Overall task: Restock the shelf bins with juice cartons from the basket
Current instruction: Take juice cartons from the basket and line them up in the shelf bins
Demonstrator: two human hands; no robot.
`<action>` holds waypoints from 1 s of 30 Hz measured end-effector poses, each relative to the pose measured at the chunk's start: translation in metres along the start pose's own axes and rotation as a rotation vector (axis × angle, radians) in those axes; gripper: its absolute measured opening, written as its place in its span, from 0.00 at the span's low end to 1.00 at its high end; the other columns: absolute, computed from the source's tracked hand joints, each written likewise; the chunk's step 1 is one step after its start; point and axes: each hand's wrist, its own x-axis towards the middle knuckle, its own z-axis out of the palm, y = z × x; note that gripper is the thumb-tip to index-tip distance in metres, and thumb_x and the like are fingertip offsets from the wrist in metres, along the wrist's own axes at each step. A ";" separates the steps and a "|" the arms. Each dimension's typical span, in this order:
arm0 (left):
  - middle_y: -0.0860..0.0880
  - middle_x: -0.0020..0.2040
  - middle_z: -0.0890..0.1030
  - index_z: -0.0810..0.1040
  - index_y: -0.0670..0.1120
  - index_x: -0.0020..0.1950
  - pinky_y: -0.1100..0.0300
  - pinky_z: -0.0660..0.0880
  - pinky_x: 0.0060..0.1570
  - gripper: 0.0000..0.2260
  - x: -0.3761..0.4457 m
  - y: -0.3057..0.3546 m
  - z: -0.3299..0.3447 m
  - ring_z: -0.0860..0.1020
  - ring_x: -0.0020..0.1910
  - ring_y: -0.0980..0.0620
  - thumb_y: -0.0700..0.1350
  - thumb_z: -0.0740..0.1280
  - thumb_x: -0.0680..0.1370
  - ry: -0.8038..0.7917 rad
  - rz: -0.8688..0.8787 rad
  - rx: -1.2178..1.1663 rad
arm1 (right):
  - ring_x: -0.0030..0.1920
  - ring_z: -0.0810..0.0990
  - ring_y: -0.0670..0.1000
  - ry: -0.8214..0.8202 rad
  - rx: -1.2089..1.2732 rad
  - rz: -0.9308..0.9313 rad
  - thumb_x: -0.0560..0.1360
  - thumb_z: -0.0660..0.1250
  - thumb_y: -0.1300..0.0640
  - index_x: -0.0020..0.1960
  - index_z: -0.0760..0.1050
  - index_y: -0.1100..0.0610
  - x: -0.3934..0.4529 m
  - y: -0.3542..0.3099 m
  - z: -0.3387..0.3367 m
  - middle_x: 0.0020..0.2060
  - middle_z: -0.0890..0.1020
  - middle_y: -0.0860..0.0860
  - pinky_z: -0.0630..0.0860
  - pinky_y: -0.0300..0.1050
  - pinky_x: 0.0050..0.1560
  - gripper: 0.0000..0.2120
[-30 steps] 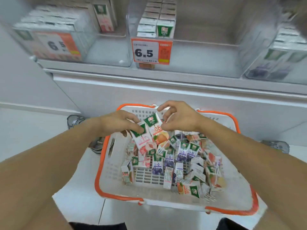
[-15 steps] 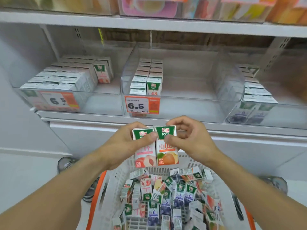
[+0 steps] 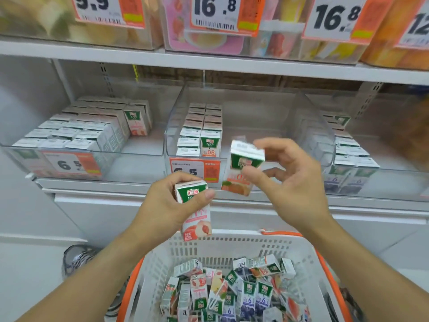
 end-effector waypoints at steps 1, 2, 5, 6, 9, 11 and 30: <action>0.47 0.41 0.86 0.83 0.53 0.45 0.59 0.81 0.35 0.16 0.001 -0.001 -0.003 0.85 0.38 0.49 0.58 0.78 0.62 0.008 0.014 0.018 | 0.48 0.83 0.45 0.075 -0.029 -0.074 0.71 0.77 0.60 0.55 0.78 0.50 0.012 -0.005 0.002 0.47 0.84 0.42 0.79 0.38 0.43 0.16; 0.48 0.39 0.85 0.83 0.53 0.44 0.64 0.78 0.32 0.16 0.001 -0.001 -0.006 0.84 0.35 0.52 0.58 0.78 0.62 0.007 0.025 0.028 | 0.48 0.83 0.45 0.122 -0.075 -0.122 0.71 0.77 0.60 0.56 0.77 0.50 0.026 -0.010 0.005 0.48 0.84 0.43 0.79 0.37 0.44 0.16; 0.50 0.38 0.85 0.83 0.51 0.45 0.67 0.76 0.30 0.17 0.003 0.000 -0.007 0.83 0.33 0.55 0.57 0.78 0.62 0.004 0.046 0.007 | 0.47 0.83 0.42 0.087 -0.258 -0.066 0.68 0.78 0.63 0.53 0.77 0.51 0.073 -0.012 0.016 0.47 0.84 0.43 0.79 0.37 0.47 0.18; 0.50 0.39 0.85 0.83 0.51 0.45 0.66 0.77 0.31 0.16 0.004 0.000 -0.007 0.84 0.34 0.55 0.57 0.78 0.63 0.004 0.052 -0.002 | 0.45 0.83 0.42 0.020 -0.337 0.002 0.66 0.79 0.64 0.52 0.78 0.51 0.088 -0.009 0.021 0.45 0.84 0.44 0.80 0.37 0.46 0.18; 0.47 0.42 0.87 0.83 0.52 0.45 0.56 0.83 0.39 0.14 0.007 -0.001 -0.015 0.86 0.41 0.49 0.60 0.74 0.67 -0.027 0.049 -0.028 | 0.41 0.83 0.43 -0.210 -0.525 0.251 0.65 0.81 0.63 0.47 0.77 0.50 0.116 0.006 0.041 0.41 0.84 0.46 0.80 0.39 0.44 0.17; 0.47 0.43 0.87 0.83 0.52 0.46 0.57 0.82 0.39 0.16 0.007 -0.002 -0.023 0.86 0.40 0.48 0.62 0.71 0.68 -0.024 0.046 -0.047 | 0.41 0.83 0.46 -0.281 -0.603 0.325 0.64 0.82 0.61 0.45 0.77 0.50 0.125 0.019 0.053 0.40 0.84 0.47 0.81 0.43 0.46 0.17; 0.53 0.47 0.83 0.74 0.50 0.56 0.71 0.75 0.43 0.20 -0.008 0.004 -0.073 0.80 0.43 0.67 0.64 0.58 0.76 0.194 0.070 -0.012 | 0.40 0.82 0.43 -0.795 -0.516 -0.059 0.66 0.79 0.46 0.56 0.79 0.44 0.051 -0.043 0.126 0.46 0.82 0.43 0.78 0.40 0.42 0.21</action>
